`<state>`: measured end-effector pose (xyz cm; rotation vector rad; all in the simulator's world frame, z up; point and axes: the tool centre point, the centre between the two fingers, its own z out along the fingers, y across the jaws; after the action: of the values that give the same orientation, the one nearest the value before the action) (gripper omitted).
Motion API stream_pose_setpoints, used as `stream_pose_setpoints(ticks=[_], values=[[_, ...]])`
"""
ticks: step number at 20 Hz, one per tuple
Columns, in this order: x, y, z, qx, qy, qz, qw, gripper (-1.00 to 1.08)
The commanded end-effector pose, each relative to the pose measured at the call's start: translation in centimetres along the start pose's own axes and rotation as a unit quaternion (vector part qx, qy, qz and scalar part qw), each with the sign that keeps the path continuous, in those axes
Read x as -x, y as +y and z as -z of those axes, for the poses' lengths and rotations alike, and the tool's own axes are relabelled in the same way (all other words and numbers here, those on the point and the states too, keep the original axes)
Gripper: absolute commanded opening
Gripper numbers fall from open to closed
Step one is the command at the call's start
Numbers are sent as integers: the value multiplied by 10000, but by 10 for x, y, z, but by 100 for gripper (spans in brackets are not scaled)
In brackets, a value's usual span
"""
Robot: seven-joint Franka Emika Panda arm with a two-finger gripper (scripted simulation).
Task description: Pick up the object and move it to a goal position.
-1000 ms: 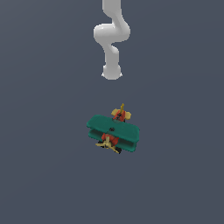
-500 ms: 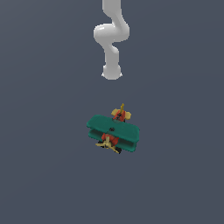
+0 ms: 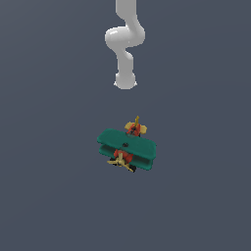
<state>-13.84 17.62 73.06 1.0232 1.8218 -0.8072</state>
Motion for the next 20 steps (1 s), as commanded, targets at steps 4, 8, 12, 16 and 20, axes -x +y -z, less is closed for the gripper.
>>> stream_pose_setpoints(ticks=[4, 8, 12, 16, 20], values=[[-20, 16, 20, -104, -317, 305, 9990, 28], [-39, 31, 29, -208, -528, 562, 9968, 28], [-61, 49, 34, -336, -720, 846, 9932, 28], [-85, 69, 34, -485, -889, 1154, 9881, 28], [-111, 89, 28, -654, -1032, 1485, 9813, 28]])
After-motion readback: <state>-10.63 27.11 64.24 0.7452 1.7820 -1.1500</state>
